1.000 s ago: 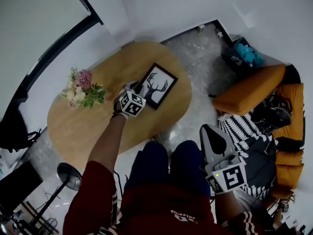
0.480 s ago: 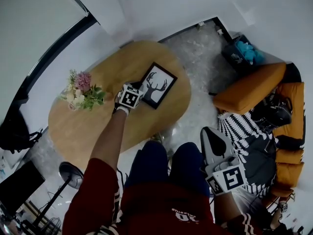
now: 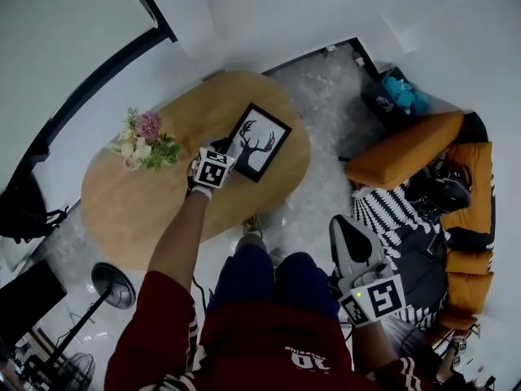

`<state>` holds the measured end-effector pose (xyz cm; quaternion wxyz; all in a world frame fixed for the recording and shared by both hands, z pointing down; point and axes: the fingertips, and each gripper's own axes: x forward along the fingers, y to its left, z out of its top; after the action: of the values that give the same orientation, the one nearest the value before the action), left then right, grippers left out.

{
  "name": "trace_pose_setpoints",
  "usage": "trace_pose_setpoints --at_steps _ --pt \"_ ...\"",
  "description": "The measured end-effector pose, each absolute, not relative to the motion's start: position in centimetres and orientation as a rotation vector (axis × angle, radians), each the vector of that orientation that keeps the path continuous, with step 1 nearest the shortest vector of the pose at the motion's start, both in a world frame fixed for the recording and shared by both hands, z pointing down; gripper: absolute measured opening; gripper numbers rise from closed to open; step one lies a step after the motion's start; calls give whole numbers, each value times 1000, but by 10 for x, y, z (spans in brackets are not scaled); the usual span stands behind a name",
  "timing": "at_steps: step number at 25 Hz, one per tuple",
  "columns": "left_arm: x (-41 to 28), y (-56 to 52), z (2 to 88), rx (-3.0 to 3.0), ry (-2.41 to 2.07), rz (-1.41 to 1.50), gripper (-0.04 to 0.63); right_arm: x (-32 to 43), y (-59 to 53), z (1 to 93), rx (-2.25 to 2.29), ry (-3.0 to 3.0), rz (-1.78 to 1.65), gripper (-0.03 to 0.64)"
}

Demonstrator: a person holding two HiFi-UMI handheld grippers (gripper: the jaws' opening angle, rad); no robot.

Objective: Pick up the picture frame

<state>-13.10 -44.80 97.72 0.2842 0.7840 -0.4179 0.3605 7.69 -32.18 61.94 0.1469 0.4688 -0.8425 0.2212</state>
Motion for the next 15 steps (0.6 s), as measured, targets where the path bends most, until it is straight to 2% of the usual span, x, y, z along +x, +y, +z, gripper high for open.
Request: trace_pose_setpoints --at_steps 15 --pt "-131 -385 781 2173 -1283 843 73 77 -246 505 1208 -2539 540 2"
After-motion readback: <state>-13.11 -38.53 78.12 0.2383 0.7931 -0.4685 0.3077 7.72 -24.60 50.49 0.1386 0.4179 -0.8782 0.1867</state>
